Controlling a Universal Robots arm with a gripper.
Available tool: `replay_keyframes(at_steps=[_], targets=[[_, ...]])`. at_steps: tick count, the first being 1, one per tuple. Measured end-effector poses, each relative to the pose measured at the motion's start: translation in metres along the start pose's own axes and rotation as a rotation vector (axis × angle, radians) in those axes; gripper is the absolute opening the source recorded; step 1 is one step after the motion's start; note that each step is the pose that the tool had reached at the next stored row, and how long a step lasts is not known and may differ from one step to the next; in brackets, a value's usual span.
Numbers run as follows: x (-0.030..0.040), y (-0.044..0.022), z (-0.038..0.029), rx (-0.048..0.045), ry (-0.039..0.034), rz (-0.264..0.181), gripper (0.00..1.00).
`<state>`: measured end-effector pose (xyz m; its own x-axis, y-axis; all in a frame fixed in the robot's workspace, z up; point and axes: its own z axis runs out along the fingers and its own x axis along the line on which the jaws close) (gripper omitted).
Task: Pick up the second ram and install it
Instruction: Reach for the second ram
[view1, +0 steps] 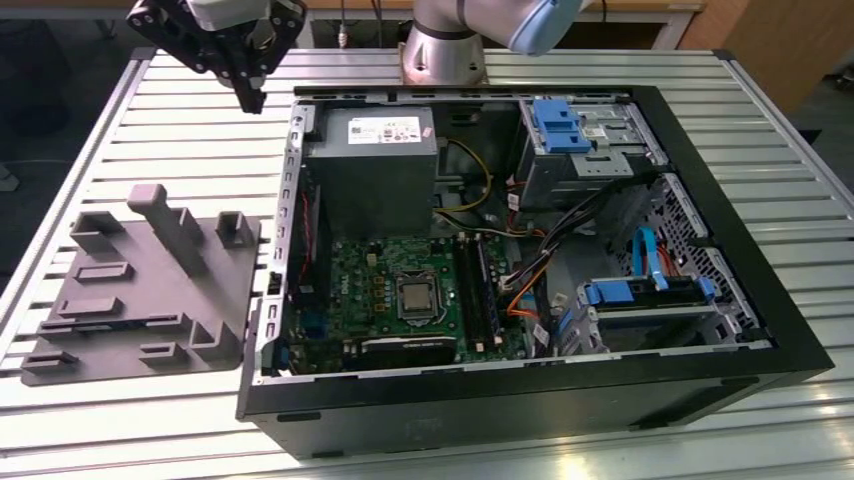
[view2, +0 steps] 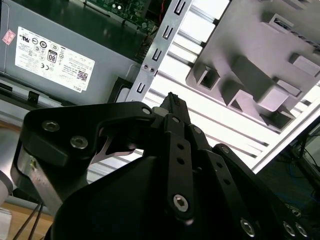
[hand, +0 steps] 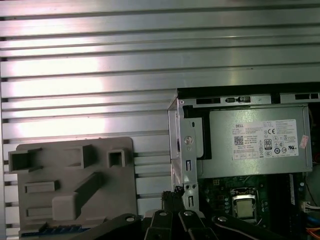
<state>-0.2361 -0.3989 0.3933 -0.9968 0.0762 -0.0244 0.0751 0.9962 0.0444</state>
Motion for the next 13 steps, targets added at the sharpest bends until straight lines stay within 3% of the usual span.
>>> replay_keyframes(at_steps=[13], targets=[[0.0076,-0.0006,-0.0002,0.0000,-0.0001,0.000,0.11]])
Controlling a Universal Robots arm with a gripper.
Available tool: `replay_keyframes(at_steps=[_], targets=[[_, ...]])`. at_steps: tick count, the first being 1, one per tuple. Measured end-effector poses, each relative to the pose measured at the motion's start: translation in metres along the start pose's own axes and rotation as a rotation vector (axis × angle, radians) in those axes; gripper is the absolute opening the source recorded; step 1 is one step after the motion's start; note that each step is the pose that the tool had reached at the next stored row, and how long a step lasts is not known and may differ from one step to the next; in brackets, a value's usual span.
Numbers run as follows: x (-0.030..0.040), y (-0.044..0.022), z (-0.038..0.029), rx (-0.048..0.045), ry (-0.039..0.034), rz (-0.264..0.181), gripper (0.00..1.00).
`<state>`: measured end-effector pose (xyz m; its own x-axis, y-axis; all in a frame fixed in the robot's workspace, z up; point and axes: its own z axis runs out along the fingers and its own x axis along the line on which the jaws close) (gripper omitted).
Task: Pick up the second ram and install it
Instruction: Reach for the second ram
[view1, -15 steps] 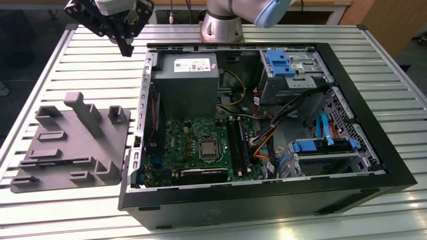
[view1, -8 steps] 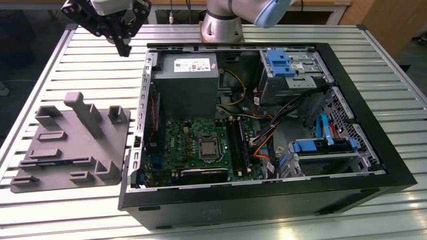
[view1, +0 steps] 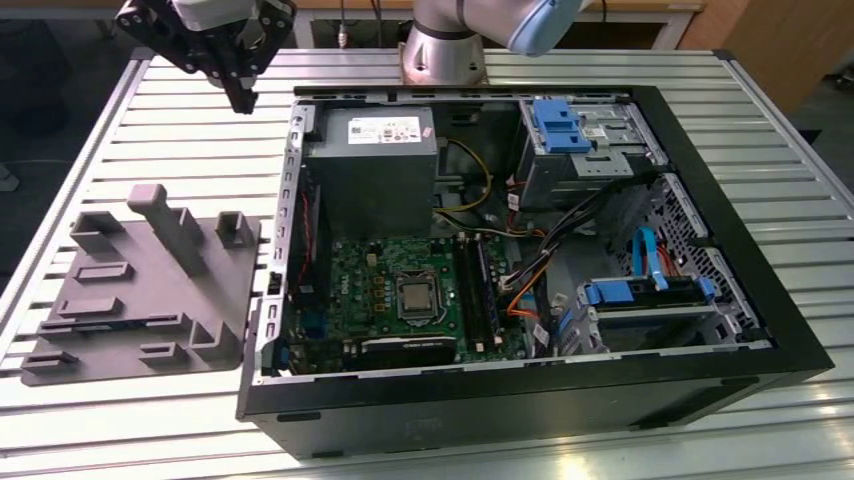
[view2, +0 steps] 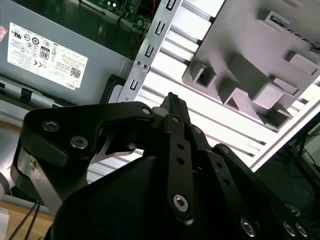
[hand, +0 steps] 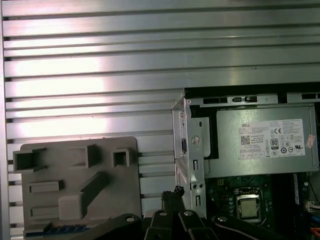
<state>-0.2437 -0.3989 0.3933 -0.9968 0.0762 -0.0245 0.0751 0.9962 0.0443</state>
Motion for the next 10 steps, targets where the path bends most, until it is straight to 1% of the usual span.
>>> replay_keyframes(at_steps=[10], targets=[[0.0057,-0.0004,-0.0002,0.0000,0.0000,0.000,0.11]])
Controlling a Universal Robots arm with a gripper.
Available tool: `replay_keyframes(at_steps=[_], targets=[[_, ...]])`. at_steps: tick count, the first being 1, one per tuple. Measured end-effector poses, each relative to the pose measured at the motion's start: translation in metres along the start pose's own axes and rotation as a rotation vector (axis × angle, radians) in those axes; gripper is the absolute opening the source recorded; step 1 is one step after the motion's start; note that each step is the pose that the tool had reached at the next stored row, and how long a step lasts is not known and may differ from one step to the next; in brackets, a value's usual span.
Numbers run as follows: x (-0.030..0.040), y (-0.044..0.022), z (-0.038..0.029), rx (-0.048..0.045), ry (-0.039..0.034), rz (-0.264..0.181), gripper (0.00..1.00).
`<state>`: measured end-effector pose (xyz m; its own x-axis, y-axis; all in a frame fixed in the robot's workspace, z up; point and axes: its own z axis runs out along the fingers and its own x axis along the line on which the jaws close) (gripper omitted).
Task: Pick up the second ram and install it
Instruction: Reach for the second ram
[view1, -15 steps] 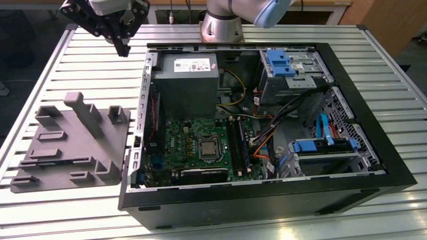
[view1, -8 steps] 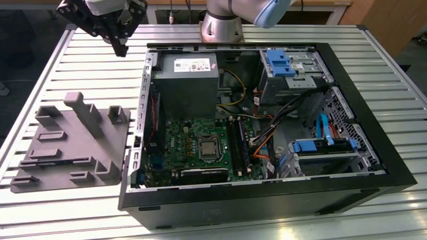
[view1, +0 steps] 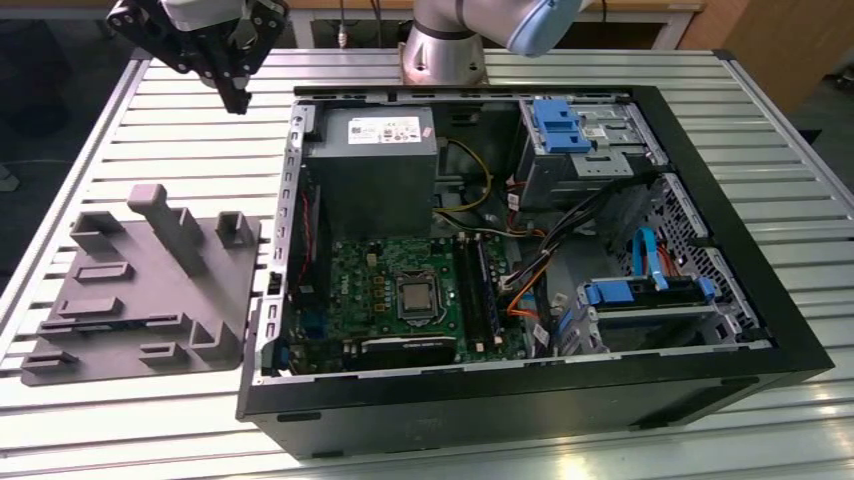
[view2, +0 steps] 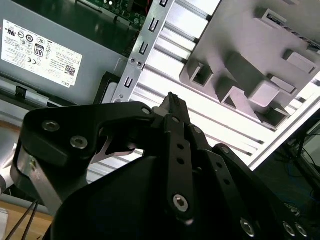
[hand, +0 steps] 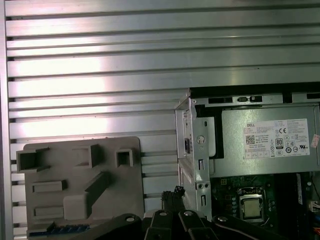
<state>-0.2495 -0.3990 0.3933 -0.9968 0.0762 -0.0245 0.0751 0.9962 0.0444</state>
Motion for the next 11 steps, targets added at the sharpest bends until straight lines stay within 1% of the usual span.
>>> replay_keyframes(at_steps=[11], targets=[[0.0065,-0.0005,-0.0002,0.0000,0.0000,0.000,0.11]])
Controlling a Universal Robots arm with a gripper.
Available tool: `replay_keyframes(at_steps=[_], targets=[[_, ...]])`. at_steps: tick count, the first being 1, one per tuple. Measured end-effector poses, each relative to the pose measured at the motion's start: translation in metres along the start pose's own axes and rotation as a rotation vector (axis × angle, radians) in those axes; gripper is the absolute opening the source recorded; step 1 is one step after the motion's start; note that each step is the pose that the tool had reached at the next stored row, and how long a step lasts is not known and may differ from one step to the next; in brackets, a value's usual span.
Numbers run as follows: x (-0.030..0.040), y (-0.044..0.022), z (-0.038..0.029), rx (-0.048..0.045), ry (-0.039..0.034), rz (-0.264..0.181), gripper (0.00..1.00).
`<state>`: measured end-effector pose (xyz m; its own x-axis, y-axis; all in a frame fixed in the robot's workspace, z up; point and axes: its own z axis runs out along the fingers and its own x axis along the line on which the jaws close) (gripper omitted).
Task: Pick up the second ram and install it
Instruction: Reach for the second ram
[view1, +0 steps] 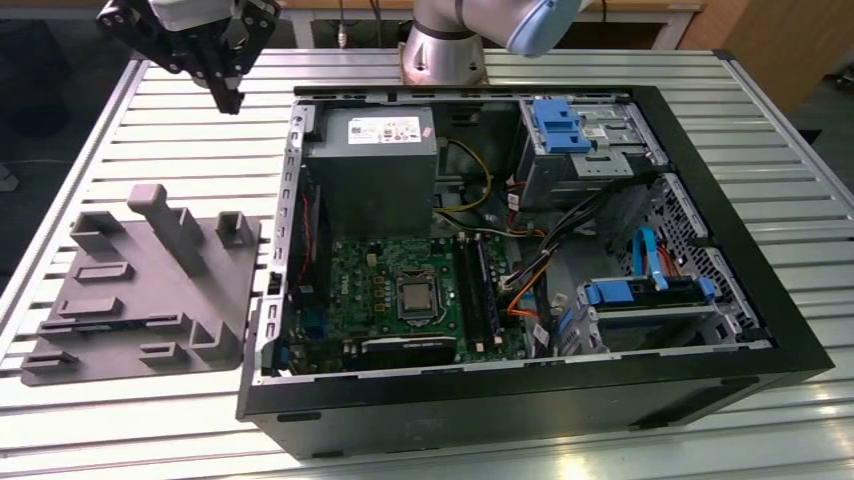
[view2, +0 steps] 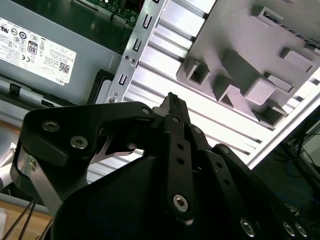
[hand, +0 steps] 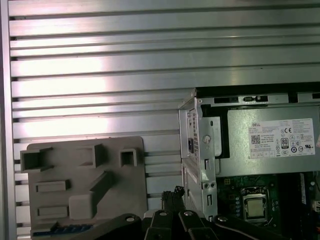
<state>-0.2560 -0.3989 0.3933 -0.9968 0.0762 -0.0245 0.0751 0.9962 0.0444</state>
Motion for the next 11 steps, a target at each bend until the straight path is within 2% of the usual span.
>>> replay_keyframes(at_steps=[11], targets=[[0.0069,-0.0005,-0.0002,0.0000,0.0000,0.000,0.11]])
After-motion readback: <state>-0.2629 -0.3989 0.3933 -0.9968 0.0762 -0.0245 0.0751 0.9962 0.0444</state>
